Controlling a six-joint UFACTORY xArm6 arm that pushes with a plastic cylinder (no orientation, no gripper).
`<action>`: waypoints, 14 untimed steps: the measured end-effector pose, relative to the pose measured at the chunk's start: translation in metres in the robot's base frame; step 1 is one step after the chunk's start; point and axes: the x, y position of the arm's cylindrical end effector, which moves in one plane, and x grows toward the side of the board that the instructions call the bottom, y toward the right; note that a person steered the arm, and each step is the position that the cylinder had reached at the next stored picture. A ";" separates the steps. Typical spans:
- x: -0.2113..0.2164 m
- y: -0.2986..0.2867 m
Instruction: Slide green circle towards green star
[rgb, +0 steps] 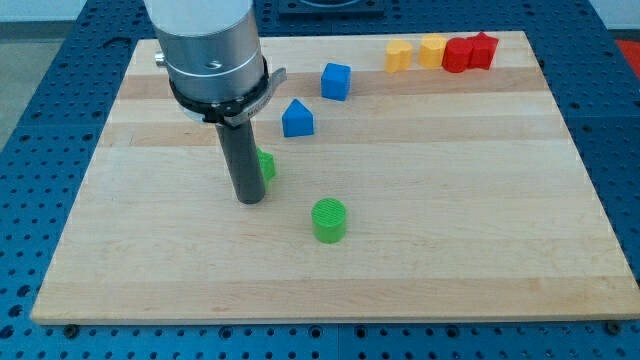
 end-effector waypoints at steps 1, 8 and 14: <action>0.002 0.000; 0.096 0.169; 0.024 0.150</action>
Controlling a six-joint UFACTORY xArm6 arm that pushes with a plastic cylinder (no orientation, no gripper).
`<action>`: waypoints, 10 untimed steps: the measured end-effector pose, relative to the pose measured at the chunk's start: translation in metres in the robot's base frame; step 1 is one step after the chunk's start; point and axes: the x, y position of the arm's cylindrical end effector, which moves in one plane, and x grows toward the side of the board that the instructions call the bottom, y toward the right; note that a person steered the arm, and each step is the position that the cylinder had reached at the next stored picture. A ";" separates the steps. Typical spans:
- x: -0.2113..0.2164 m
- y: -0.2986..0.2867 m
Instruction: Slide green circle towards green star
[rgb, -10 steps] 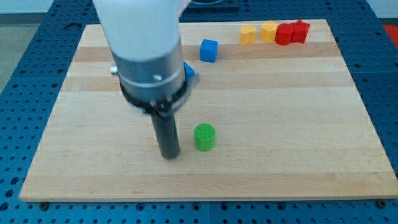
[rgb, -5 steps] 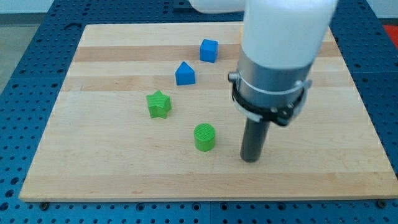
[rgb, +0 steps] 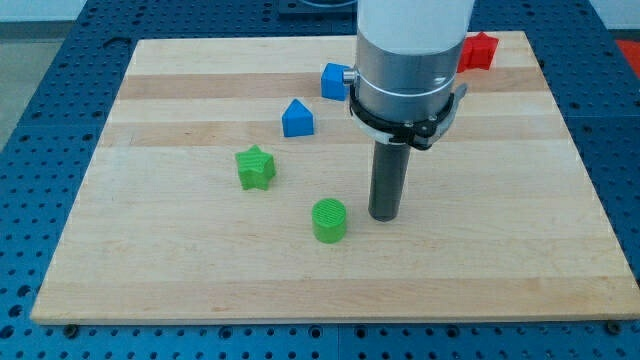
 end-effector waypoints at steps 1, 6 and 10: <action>-0.001 -0.002; 0.029 -0.059; 0.027 -0.047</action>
